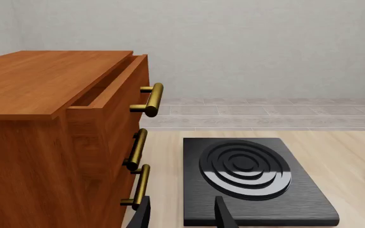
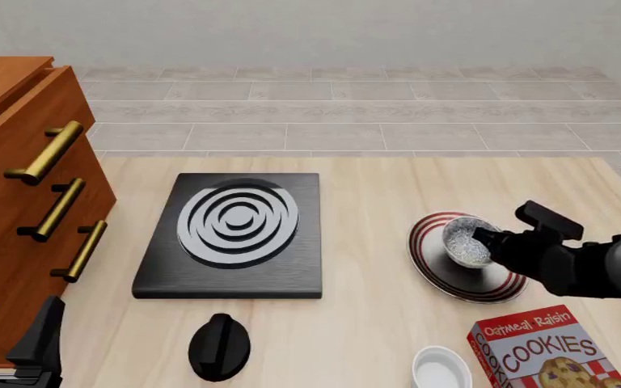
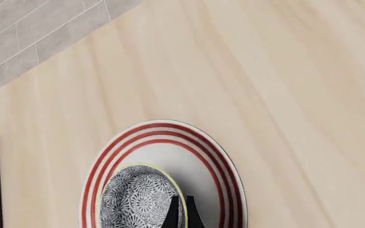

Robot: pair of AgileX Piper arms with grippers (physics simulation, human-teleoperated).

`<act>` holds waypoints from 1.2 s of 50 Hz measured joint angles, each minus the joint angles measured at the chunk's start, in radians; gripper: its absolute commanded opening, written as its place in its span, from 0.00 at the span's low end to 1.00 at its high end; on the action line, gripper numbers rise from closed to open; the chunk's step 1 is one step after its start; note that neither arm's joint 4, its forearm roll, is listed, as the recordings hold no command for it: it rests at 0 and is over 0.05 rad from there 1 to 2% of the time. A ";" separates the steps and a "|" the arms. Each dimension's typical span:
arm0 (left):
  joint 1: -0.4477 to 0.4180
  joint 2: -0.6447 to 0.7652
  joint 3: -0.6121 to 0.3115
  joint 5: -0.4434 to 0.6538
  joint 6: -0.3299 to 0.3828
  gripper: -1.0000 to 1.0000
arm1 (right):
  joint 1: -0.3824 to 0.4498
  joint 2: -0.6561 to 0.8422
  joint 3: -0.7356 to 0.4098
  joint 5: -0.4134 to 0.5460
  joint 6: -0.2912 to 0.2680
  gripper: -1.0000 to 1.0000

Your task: Pick the akita bowl on the cookies box and place it on the plate.

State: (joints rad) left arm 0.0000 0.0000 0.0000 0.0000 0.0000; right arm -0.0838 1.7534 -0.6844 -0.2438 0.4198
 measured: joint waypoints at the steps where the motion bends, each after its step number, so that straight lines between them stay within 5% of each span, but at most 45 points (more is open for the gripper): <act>1: 0.000 0.000 0.000 0.000 0.000 1.00 | 0.000 0.000 0.000 -0.001 0.000 0.00; 14: 0.000 0.000 0.000 0.000 0.000 1.00 | 0.002 0.000 0.004 -0.007 0.004 0.00; 15: 0.000 0.000 0.000 0.000 0.000 1.00 | 0.003 0.000 0.005 -0.008 0.005 1.00; 41: 0.000 0.000 0.000 0.000 0.000 1.00 | 0.016 -0.016 0.014 -0.008 0.031 1.00; 60: 0.000 0.000 0.000 0.000 0.000 1.00 | -0.001 -0.232 0.037 0.098 0.007 1.00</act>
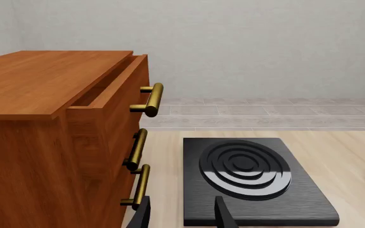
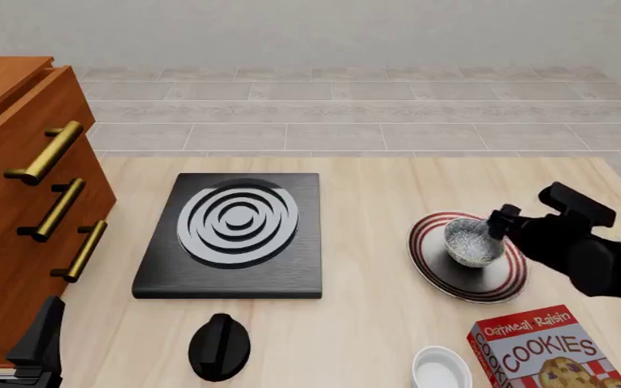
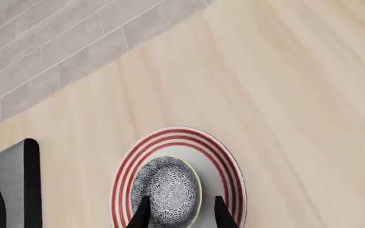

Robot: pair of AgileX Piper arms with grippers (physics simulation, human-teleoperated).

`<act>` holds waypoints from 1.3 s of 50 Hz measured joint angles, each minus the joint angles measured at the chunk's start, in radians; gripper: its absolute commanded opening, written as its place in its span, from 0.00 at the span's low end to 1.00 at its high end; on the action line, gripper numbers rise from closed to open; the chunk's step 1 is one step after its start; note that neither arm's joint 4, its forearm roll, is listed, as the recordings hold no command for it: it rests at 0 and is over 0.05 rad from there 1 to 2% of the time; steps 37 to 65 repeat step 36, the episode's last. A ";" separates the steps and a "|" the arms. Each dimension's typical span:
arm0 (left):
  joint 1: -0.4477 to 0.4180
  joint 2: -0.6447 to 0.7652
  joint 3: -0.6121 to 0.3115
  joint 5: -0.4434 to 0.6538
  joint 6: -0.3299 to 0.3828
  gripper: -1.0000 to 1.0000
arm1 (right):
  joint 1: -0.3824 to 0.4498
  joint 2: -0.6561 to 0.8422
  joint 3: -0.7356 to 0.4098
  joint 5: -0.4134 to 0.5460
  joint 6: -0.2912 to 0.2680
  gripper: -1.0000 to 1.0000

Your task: Pick the akita bowl on the cookies box and place it on the plate.

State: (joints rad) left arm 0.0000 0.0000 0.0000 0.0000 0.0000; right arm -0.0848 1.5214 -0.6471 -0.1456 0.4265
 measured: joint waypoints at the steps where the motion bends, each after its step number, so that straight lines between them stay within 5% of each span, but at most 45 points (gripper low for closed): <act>1: 0.000 0.000 0.000 0.000 0.000 1.00 | 0.000 -0.019 0.002 0.010 -0.001 1.00; 36: 0.000 0.000 0.000 0.000 0.000 1.00 | -0.016 -0.729 0.097 0.375 -0.041 1.00; 65: 0.000 0.000 0.000 0.000 0.000 1.00 | -0.016 -0.729 0.097 0.375 -0.041 1.00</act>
